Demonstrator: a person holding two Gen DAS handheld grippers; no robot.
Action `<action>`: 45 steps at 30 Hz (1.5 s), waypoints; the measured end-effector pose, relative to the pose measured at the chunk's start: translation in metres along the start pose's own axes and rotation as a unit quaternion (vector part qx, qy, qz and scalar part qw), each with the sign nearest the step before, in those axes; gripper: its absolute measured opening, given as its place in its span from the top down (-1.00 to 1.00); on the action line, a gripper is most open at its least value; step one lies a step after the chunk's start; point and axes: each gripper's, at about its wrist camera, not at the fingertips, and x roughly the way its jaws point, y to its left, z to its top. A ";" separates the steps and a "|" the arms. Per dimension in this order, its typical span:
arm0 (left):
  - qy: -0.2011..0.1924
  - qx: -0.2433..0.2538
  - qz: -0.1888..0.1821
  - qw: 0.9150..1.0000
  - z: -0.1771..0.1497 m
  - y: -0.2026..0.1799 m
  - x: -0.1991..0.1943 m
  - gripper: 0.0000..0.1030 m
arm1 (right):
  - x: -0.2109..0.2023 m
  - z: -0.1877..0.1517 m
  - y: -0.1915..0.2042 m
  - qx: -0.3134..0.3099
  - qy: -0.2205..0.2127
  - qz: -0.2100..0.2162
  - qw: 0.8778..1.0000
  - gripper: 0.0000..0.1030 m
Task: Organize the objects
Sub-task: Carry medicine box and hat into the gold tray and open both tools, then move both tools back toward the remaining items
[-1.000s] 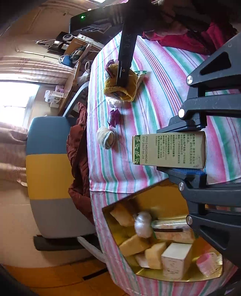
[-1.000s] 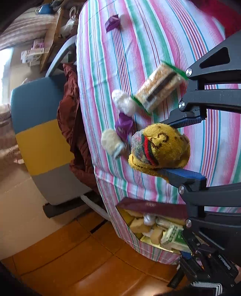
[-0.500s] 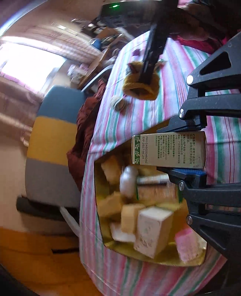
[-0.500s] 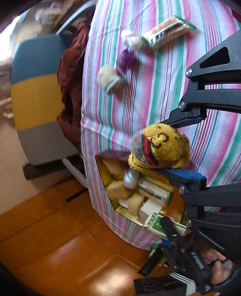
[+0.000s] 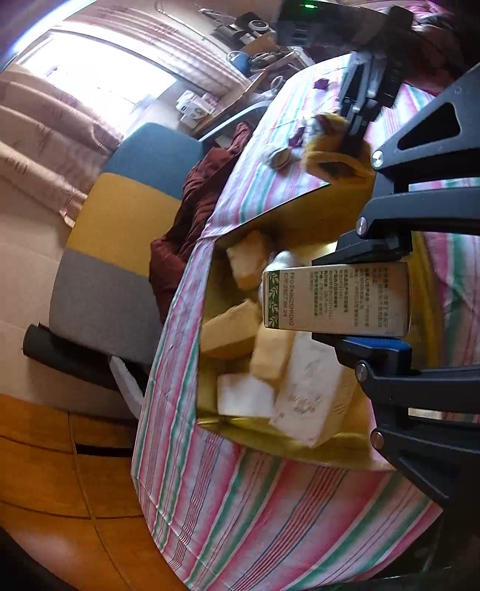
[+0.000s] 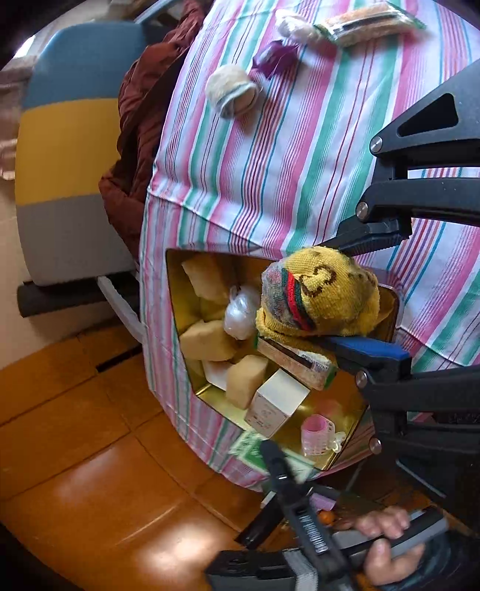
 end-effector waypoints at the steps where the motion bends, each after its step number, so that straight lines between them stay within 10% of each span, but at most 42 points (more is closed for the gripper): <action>1: -0.004 0.001 0.002 1.000 0.006 0.002 0.001 0.42 | 0.003 0.002 0.002 -0.005 0.001 -0.002 1.000 0.22; 6: -0.017 0.020 0.021 0.999 0.046 0.009 0.019 0.41 | 0.021 0.018 0.008 -0.022 0.011 -0.010 1.000 0.19; 15: 0.003 -0.045 0.042 0.998 0.094 0.050 0.060 0.06 | 0.032 0.033 0.005 -0.017 0.000 -0.031 0.999 -0.46; 25: -0.031 -0.009 0.073 0.997 0.041 0.024 0.012 0.07 | 0.012 0.011 0.021 -0.028 -0.019 -0.047 0.998 -0.99; 45: -0.056 0.089 0.090 0.990 -0.033 -0.055 -0.041 0.06 | -0.039 -0.018 0.023 -0.018 -0.069 -0.127 0.989 -1.00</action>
